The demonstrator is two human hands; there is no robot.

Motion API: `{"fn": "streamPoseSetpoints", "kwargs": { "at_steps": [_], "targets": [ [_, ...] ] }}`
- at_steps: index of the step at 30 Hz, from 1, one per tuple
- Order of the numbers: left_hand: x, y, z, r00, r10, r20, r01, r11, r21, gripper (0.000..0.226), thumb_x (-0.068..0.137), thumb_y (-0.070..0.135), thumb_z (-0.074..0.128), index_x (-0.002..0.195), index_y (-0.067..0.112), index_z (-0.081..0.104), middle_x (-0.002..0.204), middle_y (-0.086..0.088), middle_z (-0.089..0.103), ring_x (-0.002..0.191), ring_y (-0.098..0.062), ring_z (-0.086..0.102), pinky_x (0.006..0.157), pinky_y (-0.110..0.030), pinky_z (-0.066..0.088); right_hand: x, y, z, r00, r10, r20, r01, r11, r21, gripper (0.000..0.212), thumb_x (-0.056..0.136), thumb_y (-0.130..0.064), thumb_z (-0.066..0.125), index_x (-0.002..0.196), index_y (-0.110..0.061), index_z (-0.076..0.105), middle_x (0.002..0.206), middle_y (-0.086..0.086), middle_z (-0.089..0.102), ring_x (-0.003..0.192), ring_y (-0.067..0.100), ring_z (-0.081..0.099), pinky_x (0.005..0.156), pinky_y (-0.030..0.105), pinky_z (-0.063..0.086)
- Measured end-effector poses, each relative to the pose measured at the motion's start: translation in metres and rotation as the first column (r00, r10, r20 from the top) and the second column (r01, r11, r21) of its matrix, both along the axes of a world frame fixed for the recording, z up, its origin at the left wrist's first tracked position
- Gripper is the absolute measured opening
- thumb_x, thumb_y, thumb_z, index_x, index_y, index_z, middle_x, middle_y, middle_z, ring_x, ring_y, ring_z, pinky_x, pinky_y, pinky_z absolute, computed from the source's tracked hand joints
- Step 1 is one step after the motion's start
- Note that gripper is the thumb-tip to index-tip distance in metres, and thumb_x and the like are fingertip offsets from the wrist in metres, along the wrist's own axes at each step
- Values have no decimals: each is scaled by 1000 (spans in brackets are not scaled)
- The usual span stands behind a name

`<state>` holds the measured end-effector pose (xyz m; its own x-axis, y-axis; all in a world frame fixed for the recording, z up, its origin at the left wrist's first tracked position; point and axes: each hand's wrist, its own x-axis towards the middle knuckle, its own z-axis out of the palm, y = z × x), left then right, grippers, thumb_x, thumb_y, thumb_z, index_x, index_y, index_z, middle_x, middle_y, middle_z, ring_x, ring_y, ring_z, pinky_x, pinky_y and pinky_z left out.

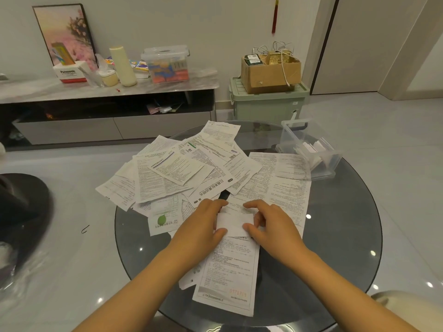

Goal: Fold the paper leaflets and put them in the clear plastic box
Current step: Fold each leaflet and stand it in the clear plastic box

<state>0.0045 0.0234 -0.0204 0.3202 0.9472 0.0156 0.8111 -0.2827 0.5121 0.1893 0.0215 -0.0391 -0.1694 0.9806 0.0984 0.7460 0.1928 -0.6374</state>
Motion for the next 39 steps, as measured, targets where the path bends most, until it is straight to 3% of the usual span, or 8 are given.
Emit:
{"fn": "streamPoseSetpoints", "kwargs": {
  "at_steps": [4, 9, 15, 19, 27, 29, 33, 39],
  "targets": [
    [1, 1, -1, 998, -4, -60, 9, 997, 80, 45, 90, 29, 59, 131, 31, 42, 127, 12, 33, 111, -3, 39, 82, -19, 42, 2, 1, 2, 997, 10, 77, -12, 1000, 27, 34, 85, -34, 64, 118, -35, 56, 93, -15, 46, 96, 6, 41, 83, 24, 41],
    [2, -2, -5, 987, -98, -131, 110, 990, 89, 28, 94, 34, 51, 120, 26, 58, 116, 12, 47, 110, -7, 43, 86, -18, 36, 5, 3, 3, 986, 47, 162, -50, 999, 17, 30, 91, -34, 55, 120, -29, 60, 111, -13, 52, 106, 7, 39, 90, 19, 35],
    [-1, -3, -9, 981, -106, -164, 124, 987, 103, 42, 90, 52, 48, 125, 30, 56, 119, 15, 48, 109, -7, 45, 91, -21, 37, 10, 0, 9, 995, 54, 84, -46, 995, -92, 25, 85, -27, 64, 109, -31, 66, 85, -18, 58, 91, 4, 50, 77, 16, 42],
    [-1, -4, -9, 967, -163, -196, 171, 985, 24, 62, 78, 68, 52, 131, 36, 49, 129, 19, 41, 117, -7, 39, 101, -25, 32, 15, -6, 13, 993, 117, -3, -115, 972, -203, 27, 79, -23, 71, 104, -32, 68, 87, -16, 61, 77, -5, 52, 67, 7, 38],
    [-1, -6, -1, 953, -217, -210, 229, 973, 33, 63, 77, 63, 59, 133, 38, 45, 132, 19, 35, 122, -5, 28, 101, -18, 17, 17, -5, 13, 962, 251, 103, -240, 965, -109, 14, 84, -32, 68, 97, -31, 72, 83, -24, 54, 88, -3, 43, 79, 14, 38],
    [-2, -6, -1, 956, -220, -195, 228, 973, 22, 59, 76, 64, 60, 128, 39, 48, 129, 21, 36, 119, -4, 29, 99, -17, 18, 17, -4, 14, 963, 259, 75, -253, 964, -78, 8, 84, -33, 66, 90, -33, 71, 83, -23, 56, 89, 0, 44, 81, 20, 40],
    [0, -6, -4, 966, -226, -126, 231, 973, 29, 46, 76, 65, 60, 112, 37, 58, 117, 24, 46, 108, 2, 36, 99, -19, 25, 12, -5, 17, 970, 233, -64, -236, 970, -59, 10, 86, -31, 63, 81, -40, 61, 86, -22, 60, 92, -3, 47, 77, 13, 38],
    [6, -3, -4, 995, -67, 72, 67, 998, 13, 19, 92, 38, 53, 95, 23, 65, 94, 11, 61, 88, -4, 54, 79, -27, 46, -1, -4, 15, 963, 90, -252, -110, 992, -64, 12, 90, -29, 60, 85, -40, 62, 81, -20, 64, 82, -7, 54, 68, 8, 39]
  ]
}}
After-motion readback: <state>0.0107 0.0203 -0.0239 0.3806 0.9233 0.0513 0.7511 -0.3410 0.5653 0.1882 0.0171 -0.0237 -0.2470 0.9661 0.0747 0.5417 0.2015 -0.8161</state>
